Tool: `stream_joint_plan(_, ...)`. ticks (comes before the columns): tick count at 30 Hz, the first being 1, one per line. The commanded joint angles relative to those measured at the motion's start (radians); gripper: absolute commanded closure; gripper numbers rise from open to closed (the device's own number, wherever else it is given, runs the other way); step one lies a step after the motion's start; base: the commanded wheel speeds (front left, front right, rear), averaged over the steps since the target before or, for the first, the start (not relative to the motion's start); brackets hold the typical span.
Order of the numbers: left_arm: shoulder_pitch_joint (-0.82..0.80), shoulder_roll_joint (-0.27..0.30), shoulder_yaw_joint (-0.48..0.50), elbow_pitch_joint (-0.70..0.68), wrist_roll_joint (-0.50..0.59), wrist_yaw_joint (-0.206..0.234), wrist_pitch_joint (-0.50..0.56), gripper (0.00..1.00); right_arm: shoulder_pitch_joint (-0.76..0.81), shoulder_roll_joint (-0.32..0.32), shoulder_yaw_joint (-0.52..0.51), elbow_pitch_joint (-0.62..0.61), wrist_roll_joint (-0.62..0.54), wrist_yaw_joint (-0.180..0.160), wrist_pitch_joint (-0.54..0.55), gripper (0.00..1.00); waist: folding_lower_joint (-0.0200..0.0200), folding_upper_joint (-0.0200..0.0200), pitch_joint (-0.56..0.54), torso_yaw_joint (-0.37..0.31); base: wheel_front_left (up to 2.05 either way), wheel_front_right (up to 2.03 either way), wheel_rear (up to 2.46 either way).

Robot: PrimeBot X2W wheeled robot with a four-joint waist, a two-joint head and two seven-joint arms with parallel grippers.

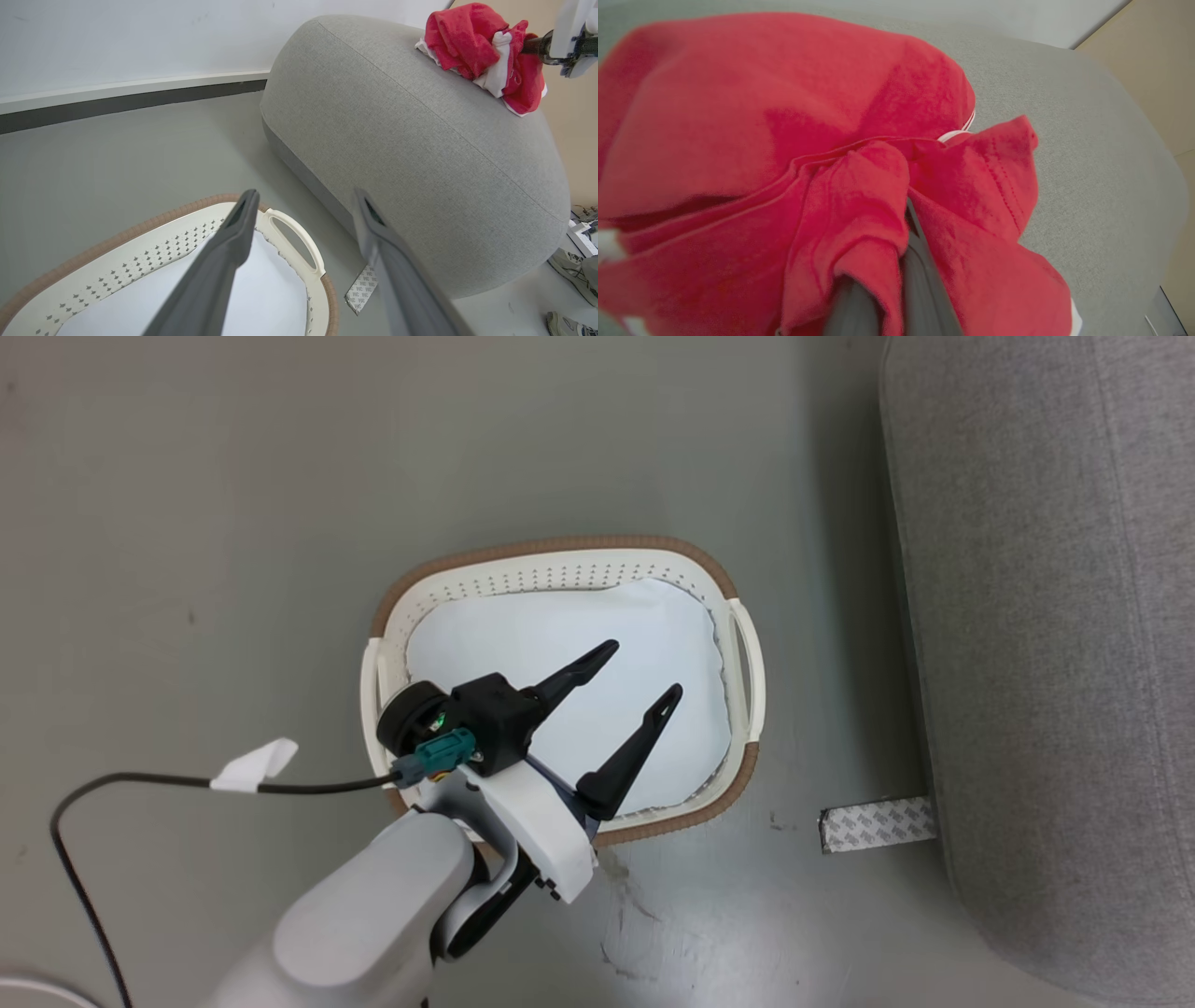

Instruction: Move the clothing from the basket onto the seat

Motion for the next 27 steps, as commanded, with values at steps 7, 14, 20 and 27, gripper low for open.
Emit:
stream_joint_plan(7, 0.019, -0.009, -0.001, 0.034, -0.022, 0.0, -0.022, 0.0, -0.033, 0.023, 0.05, 0.037, -0.029, -0.003, 0.064, 0.0, -0.0002, 0.0, -0.069, -0.013, 0.0, 0.0, 0.0)
stream_joint_plan(14, 0.084, -0.039, -0.001, 0.097, -0.049, -0.004, -0.05, 0.0, 0.049, 0.031, 0.163, 0.025, 0.002, -0.003, 0.19, 0.0, -0.0002, 0.0, -0.233, -0.025, 0.0, 0.0, 0.0)
stream_joint_plan(20, 0.165, -0.056, 0.033, 0.146, -0.091, 0.007, -0.064, 0.0, 0.143, -0.004, 0.304, -0.138, 0.094, -0.003, 0.259, 0.0, -0.0002, 0.0, -0.399, -0.029, 0.0, 0.0, 0.0)
stream_joint_plan(27, 0.263, -0.051, 0.195, 0.126, -0.143, 0.068, -0.069, 0.0, 0.291, -0.07, 0.353, -0.488, 0.251, -0.003, 0.215, 0.0, -0.0002, 0.0, -0.541, 0.003, 0.0, 0.0, 0.0)
